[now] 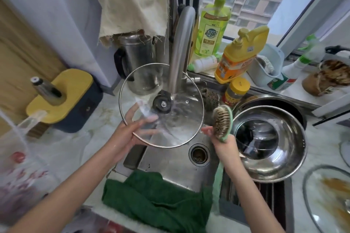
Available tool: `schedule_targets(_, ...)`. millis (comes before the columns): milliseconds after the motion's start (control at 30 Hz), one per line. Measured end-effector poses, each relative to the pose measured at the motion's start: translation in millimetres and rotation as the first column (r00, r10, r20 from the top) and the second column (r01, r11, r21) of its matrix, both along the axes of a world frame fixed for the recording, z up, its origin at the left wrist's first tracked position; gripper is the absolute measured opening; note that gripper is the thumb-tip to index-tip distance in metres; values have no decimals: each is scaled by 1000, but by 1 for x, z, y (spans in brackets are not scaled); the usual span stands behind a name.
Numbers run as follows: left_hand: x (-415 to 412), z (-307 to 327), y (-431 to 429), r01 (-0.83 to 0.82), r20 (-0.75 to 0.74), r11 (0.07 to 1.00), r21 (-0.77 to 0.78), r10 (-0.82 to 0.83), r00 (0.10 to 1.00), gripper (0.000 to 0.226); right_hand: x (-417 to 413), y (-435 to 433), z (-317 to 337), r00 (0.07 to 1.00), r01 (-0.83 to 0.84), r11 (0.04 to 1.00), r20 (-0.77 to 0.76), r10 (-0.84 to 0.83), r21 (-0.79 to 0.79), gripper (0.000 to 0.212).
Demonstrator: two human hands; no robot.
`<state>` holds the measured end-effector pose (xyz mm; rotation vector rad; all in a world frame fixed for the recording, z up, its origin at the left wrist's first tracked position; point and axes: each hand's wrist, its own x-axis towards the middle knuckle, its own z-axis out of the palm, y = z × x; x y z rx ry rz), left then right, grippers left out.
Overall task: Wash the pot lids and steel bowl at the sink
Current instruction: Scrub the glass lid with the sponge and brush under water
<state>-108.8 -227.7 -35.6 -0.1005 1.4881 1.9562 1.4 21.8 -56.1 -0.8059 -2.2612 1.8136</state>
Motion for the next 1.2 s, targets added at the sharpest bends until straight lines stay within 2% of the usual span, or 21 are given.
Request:
schedule_targets(100,-4,-4,11,-100,135,990,95,87,987,57,11,-13,12,988,-137,958,-38,151,253,36)
schedule_targets(200,-9,-3,16,-117,265,986,121,81,961,53,15,-5,35,995,-13,945,-87,44,328,27)
schedule_targets(300,-14,0,17,-31,312,998,50,14,950,46,-14,26,58,997,53,963,35,-65,266,19)
schedule_targets(367,-13,6,19,76,265,990,-120,-41,963,42,-51,47,59,981,-19,985,194,-15,170,18)
schedule_targets(433,-8,8,24,182,197,931,-317,-123,973,51,-94,62,44,945,-97,992,319,66,85,17)
schedule_targets(500,0,9,29,228,201,887,-400,-158,967,62,-134,69,25,894,-209,974,422,153,91,23)
schedule_targets(567,5,9,31,234,277,893,-385,-130,952,64,-164,69,12,865,-253,962,469,177,105,24)
schedule_targets(633,8,8,28,229,380,917,-326,-95,920,60,-183,68,4,878,-181,983,455,149,27,19)
schedule_targets(733,10,7,18,211,477,943,-256,-67,876,51,-196,67,-4,898,-78,996,433,85,-34,27)
schedule_targets(933,24,5,7,189,524,949,-252,-30,851,49,-192,62,-8,901,-65,998,430,66,-16,29)
schedule_targets(1000,27,4,2,145,575,968,-204,-2,818,47,-176,54,-5,905,-70,998,421,64,-1,23)
schedule_targets(1033,27,4,0,133,602,976,-170,-4,798,47,-164,51,-2,918,-61,997,390,73,-44,20)
schedule_targets(1100,29,5,-2,129,646,983,-132,-14,763,56,-132,46,6,949,-16,962,300,100,-272,20)
schedule_targets(1167,34,8,-4,187,656,972,-141,-50,753,68,-97,42,22,969,12,853,215,118,-521,25)
schedule_targets(1200,36,12,-3,235,648,962,-139,-92,756,69,-83,42,31,976,5,814,181,123,-580,27)
